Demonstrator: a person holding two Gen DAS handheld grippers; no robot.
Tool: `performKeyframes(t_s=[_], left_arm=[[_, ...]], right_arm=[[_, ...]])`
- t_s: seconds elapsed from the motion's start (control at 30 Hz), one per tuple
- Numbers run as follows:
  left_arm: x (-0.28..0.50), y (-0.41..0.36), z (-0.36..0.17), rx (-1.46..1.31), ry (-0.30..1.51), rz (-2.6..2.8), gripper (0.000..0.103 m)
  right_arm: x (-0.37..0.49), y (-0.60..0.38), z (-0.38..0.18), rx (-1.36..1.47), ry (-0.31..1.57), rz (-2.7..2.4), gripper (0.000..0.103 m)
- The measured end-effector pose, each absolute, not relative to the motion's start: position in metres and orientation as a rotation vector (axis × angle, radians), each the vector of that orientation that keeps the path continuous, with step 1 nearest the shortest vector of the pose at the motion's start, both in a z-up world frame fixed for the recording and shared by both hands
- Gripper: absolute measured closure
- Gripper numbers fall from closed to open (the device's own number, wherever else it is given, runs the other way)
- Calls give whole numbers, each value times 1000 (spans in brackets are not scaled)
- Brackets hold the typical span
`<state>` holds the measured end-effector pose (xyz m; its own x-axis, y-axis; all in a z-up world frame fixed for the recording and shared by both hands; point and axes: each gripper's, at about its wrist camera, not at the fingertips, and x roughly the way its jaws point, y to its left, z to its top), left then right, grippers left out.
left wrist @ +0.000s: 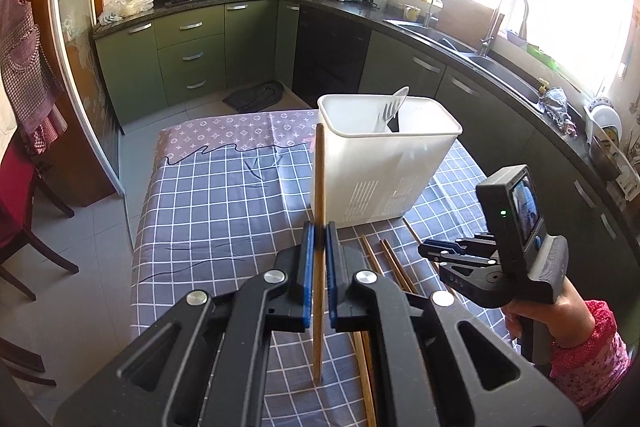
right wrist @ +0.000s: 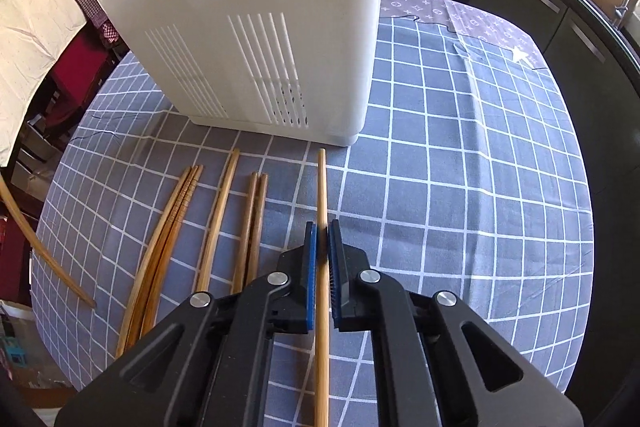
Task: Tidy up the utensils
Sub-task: 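Carry both chopsticks over the white holder and release them upright inside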
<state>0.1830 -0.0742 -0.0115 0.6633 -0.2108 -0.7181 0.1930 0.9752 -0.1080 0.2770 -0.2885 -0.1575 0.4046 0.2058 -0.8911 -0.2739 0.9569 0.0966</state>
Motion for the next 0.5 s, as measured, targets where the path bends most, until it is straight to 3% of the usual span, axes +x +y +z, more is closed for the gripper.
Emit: performKeyframes(t_s=[0.5], left_arm=[[178,-76,1,-18,770,-236,97]], right_arm=[[217,-333,-36,61,754,334,96]])
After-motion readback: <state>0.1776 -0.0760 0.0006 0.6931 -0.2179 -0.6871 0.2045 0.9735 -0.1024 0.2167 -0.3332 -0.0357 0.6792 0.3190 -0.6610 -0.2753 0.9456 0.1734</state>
